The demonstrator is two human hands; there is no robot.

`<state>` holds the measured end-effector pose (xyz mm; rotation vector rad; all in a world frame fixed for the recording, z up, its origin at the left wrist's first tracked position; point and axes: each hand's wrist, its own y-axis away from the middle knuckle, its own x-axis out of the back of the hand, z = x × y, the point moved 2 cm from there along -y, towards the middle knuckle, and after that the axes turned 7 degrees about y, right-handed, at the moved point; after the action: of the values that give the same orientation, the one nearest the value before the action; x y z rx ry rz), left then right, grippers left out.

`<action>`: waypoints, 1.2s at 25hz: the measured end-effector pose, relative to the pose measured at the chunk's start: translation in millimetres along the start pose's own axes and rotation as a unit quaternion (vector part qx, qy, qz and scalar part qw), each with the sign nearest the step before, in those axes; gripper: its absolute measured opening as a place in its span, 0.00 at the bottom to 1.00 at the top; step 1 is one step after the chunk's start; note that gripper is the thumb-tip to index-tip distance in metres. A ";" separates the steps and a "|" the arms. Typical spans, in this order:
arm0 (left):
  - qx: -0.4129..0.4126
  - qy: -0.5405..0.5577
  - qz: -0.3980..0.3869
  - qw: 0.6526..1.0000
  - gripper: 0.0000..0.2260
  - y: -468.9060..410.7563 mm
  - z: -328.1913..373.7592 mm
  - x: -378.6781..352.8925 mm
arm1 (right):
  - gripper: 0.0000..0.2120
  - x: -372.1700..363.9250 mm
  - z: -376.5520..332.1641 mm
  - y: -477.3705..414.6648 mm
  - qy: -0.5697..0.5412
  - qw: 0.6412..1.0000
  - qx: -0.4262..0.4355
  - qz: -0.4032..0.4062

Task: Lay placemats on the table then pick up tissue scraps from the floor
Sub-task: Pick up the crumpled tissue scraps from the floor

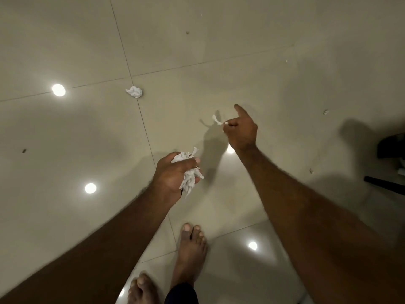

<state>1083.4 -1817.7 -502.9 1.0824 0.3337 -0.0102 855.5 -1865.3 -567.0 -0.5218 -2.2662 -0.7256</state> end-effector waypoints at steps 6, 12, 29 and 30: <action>-0.033 -0.026 0.075 0.996 0.08 19.0 53.9 -17.6 | 0.37 -9.0 -62.8 76.0 -0.142 0.980 -0.029 -0.135; -0.026 0.019 0.088 0.996 0.09 48.8 102.9 9.4 | 0.37 -18.0 -143.0 123.5 -0.226 0.940 -0.052 -0.250; -0.085 0.077 0.188 0.975 0.07 -38.8 166.5 135.9 | 0.25 -158.8 -216.9 29.3 -0.034 0.985 0.040 -0.164; -0.086 0.063 0.184 0.977 0.07 -43.1 165.5 141.4 | 0.27 -168.1 -214.8 16.8 0.075 0.978 0.126 -0.152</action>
<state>1253.7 -1959.9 -508.3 0.9606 0.2390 0.4131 1084.4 -2013.6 -551.4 0.0009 -2.2746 -0.5883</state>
